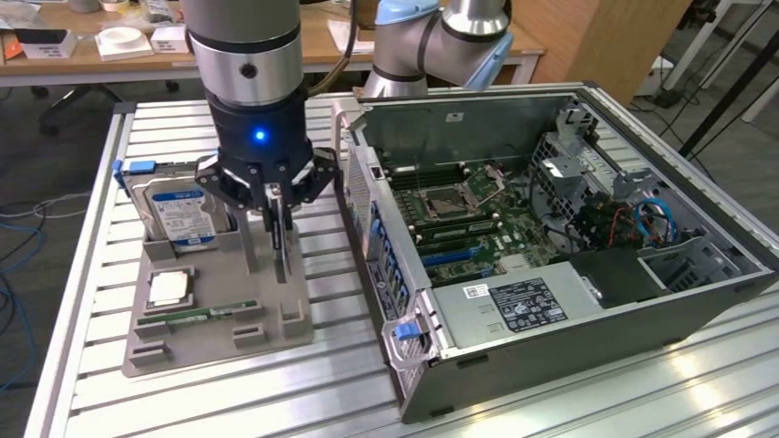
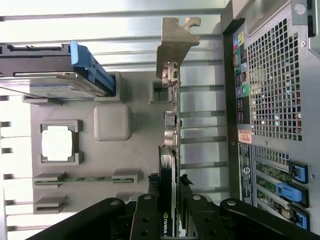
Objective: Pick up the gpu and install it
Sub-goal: 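Pick up the gpu and move the gpu toward the slot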
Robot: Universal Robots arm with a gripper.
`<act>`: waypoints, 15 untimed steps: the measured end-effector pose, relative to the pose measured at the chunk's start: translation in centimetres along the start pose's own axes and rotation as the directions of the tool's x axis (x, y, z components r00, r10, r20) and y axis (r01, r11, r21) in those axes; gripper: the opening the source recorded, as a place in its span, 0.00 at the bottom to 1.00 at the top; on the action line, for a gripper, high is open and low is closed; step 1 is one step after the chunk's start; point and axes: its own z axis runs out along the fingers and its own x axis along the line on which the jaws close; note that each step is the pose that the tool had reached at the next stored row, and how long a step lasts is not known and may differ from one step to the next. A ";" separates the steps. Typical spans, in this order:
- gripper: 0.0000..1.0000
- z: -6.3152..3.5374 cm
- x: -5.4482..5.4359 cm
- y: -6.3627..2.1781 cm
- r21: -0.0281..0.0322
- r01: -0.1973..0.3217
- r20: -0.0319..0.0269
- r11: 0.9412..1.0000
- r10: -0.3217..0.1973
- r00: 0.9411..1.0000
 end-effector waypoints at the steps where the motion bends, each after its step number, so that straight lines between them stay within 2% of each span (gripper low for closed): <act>1: 0.26 -0.07 0.0 0.00 0.000 0.000 0.000 1.000 0.000 1.000; 15: 0.26 -1.15 0.0 0.08 -0.001 0.000 0.000 1.000 0.000 1.000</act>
